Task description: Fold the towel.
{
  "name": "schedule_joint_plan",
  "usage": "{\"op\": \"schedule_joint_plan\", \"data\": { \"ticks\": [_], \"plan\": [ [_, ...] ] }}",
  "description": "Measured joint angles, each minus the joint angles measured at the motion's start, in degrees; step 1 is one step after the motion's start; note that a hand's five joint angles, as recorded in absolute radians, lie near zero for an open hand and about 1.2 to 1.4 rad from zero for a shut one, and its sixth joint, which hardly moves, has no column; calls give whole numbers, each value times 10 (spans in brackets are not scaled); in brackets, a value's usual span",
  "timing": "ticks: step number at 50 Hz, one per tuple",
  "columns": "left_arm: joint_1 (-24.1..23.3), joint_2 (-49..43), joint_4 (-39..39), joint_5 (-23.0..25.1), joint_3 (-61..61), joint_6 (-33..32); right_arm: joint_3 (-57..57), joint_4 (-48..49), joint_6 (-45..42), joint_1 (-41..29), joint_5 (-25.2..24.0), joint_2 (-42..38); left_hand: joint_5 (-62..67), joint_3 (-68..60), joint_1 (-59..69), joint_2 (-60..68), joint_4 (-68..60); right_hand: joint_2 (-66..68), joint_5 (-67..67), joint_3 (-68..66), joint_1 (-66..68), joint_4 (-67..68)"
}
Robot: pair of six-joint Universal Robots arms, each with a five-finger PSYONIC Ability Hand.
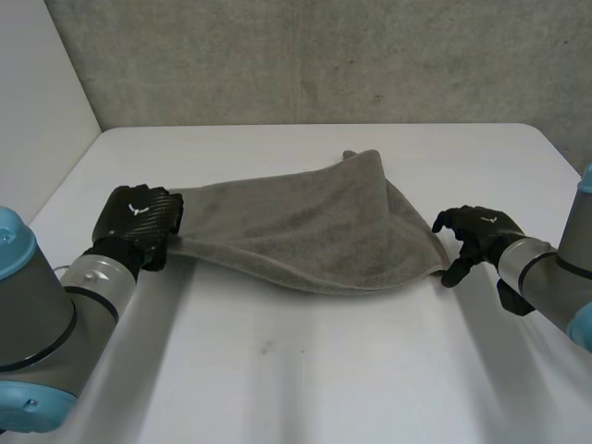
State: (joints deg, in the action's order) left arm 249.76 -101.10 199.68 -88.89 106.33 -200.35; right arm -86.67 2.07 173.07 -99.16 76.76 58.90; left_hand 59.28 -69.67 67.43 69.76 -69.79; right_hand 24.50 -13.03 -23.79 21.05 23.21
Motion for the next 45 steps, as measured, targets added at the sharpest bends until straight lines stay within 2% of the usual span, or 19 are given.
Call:
{"op": "schedule_joint_plan", "data": {
  "ticks": [9,17,18,21,25,30,34,35,36,38,40,42,43,44,45],
  "plan": [
    [-2,10,-1,0,0,2,8,37,19,-3,-17,-48,0,0,0,0,0,3,-26,-12,6,23],
    [-3,22,-2,0,0,2,24,76,23,-6,-18,-74,0,0,0,0,0,109,-106,-111,91,117],
    [-3,26,-4,1,1,3,30,82,27,-7,-17,-78,0,0,0,0,0,288,-278,-294,243,299],
    [-3,31,-6,1,1,3,40,87,38,-7,-15,-80,0,0,0,0,0,417,-408,-418,347,426],
    [-3,43,-10,1,-1,3,51,91,53,-5,-12,-65,0,0,0,0,0,431,-426,-439,348,450],
    [-1,80,-17,1,-14,1,65,83,41,4,-13,25,0,0,0,0,0,431,-427,-439,348,450],
    [1,121,-31,1,-42,1,75,39,-18,15,-22,123,0,0,0,0,0,431,-427,-439,348,450],
    [1,121,-31,1,-42,1,75,39,-18,15,-22,123,0,0,0,0,0,431,-427,-439,348,450],
    [2,147,-48,1,-65,0,86,-5,-71,18,-29,178,0,0,0,0,0,431,-427,-439,348,450],
    [2,147,-48,1,-65,0,86,-5,-71,18,-29,178,0,0,0,0,0,431,-427,-439,348,450],
    [3,176,-79,0,-101,0,106,-85,-164,21,-38,241,0,0,0,0,0,431,-427,-439,348,450],
    [4,188,-121,-3,-133,-1,119,-138,-223,21,-40,263,0,0,0,0,0,431,-427,-439,348,450],
    [4,188,-121,-3,-133,-1,119,-138,-223,21,-40,263,0,0,0,0,0,431,-427,-439,348,450],
    [4,190,-138,-4,-144,-2,128,-178,-268,20,-39,272,0,0,0,0,0,431,-427,-439,348,450],
    [7,188,-200,-6,-177,-4,140,-260,-361,15,-29,280,0,0,0,0,0,431,-427,-439,348,450]
  ]
}}
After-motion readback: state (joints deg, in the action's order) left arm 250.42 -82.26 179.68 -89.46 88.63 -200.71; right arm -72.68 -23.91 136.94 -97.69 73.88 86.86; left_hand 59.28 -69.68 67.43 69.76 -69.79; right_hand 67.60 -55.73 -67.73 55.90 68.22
